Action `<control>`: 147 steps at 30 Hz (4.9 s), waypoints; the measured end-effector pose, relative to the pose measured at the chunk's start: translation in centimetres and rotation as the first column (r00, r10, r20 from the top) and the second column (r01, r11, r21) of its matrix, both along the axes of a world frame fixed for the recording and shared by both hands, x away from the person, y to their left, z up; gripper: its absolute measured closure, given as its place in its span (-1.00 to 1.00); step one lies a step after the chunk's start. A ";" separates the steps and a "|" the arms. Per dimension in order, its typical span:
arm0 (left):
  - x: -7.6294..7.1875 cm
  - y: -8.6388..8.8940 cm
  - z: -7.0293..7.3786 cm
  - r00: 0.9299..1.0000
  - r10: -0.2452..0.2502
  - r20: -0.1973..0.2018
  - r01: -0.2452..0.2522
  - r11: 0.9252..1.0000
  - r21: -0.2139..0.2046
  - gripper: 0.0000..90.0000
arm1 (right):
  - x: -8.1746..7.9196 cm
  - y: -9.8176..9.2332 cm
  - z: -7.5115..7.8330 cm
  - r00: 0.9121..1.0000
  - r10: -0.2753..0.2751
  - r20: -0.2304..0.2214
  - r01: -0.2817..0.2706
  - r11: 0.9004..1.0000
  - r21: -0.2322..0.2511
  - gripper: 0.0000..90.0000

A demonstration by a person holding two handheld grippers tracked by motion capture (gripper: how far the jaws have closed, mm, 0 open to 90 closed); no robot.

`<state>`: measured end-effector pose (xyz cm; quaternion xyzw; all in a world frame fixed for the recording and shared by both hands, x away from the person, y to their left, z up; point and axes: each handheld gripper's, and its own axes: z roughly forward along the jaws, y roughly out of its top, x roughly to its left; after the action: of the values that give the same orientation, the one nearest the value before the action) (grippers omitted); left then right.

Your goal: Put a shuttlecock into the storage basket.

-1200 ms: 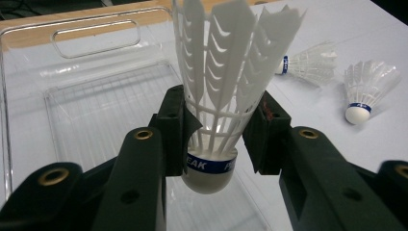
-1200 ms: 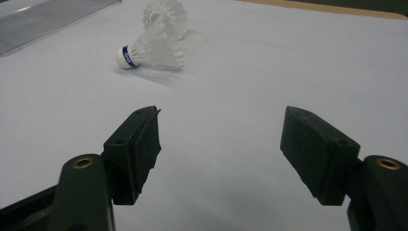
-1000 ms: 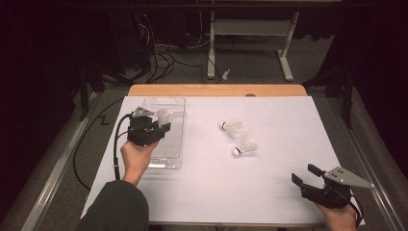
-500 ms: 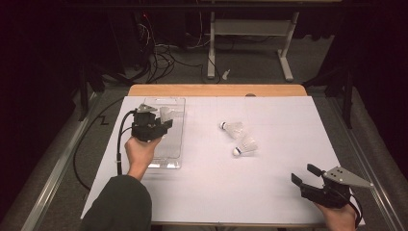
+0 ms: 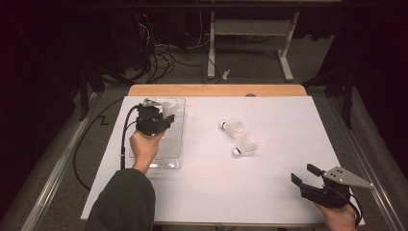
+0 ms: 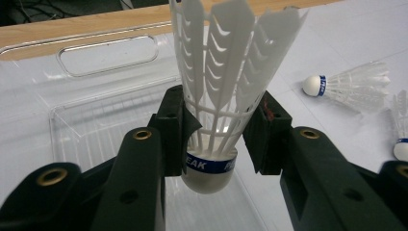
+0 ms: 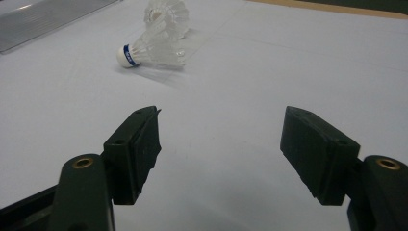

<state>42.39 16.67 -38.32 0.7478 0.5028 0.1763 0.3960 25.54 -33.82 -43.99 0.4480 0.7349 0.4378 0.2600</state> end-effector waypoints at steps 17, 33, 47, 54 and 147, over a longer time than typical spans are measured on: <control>1.6 -0.6 -1.1 0.999 0.024 -0.034 -0.024 1.000 0.008 0.39 | 0.0 0.0 0.0 1.000 0.001 -0.001 -0.001 1.000 0.003 -0.32; 2.1 -1.0 -1.8 0.993 0.042 -0.110 -0.038 0.999 0.039 -0.21 | 0.1 0.0 -0.1 1.000 0.002 -0.005 -0.002 1.000 -0.003 -0.32; 1.1 -0.9 -1.4 0.997 0.034 -0.071 -0.031 0.998 0.049 -0.48 | 0.1 0.0 -0.1 1.000 0.001 -0.004 -0.001 1.000 -0.006 -0.32; 0.2 -0.6 -0.9 0.999 0.033 -0.030 -0.032 0.999 0.040 -0.43 | 0.0 0.0 0.0 1.000 0.001 -0.001 -0.001 1.000 -0.004 -0.32; -8.7 1.6 -0.5 0.991 -0.093 0.091 0.102 0.991 -0.090 -0.19 | 0.0 0.1 0.0 1.000 0.009 0.002 -0.009 1.000 -0.006 -0.32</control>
<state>33.68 18.26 -38.85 0.7436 0.4558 0.1649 0.4606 25.52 -33.76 -43.96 0.4434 0.7380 0.4372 0.2601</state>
